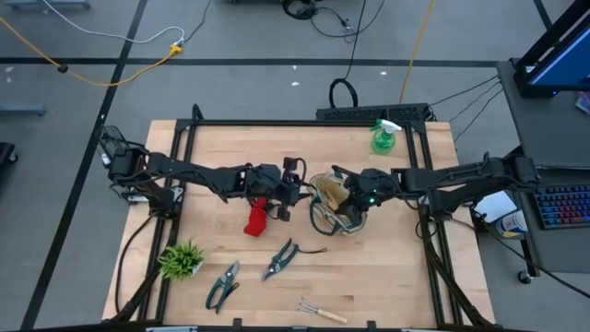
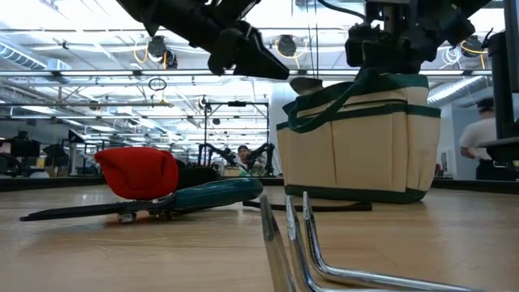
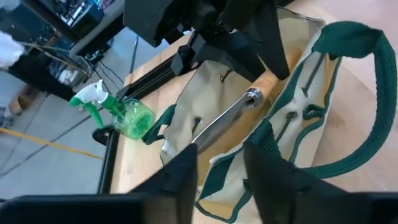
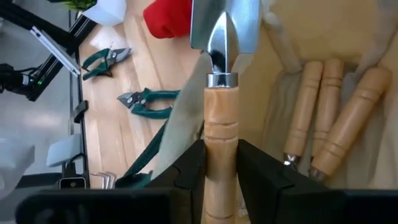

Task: Pick & Place Garden tools in Gardening bag
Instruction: Put the brow trowel into the gardening bag

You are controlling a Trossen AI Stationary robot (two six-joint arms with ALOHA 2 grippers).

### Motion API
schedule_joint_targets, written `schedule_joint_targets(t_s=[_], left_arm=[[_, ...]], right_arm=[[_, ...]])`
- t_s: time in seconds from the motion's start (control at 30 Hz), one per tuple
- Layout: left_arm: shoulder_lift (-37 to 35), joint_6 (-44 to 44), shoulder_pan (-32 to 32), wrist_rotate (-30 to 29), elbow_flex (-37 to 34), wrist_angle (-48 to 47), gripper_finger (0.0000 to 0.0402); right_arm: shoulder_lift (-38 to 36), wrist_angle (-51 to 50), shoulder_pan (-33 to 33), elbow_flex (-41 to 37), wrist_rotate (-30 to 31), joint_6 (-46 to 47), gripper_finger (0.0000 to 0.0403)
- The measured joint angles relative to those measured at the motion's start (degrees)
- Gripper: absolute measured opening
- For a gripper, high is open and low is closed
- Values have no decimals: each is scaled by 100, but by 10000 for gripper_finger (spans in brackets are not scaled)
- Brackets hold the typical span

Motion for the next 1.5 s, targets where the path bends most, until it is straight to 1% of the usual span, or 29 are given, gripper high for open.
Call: schedule_joint_targets(t_s=[0.07,0.13,0.23,0.3,0.47,0.53,0.63,0.7,0.8,0.97,1.03,1.1,1.17,1.3,1.5], left_arm=[[0,160,25,11,0,6,163],[0,272,64,141,0,7,179],[0,246,123,536,0,38,187],[0,213,142,707,0,44,184],[184,-83,151,817,0,204,159],[392,-5,151,968,0,357,150],[713,331,164,883,0,677,142],[873,492,195,745,14,870,143],[937,542,293,599,127,838,153],[944,582,397,633,295,791,171],[942,670,413,870,334,790,172],[942,718,379,1124,348,730,171],[942,723,300,1256,348,706,167],[942,705,190,1252,348,710,155],[942,689,210,1250,348,721,144]], right_arm=[[0,-69,0,0,-1,85,72],[0,-148,0,0,-1,177,66],[0,-247,0,0,1,228,62],[0,-350,0,0,1,227,65],[-1,-587,2,0,1,229,72],[-2,-645,0,0,3,228,67],[-2,-653,0,0,6,229,64],[-2,-659,1,0,10,228,67],[-2,-659,0,0,29,228,73],[101,-662,-49,0,-4,155,65],[180,-653,-71,2,-18,127,64],[274,-656,-104,4,-22,81,66],[344,-650,-133,4,-25,37,72],[436,-637,-187,4,-25,-32,74],[446,-624,-256,4,-47,-32,65]])
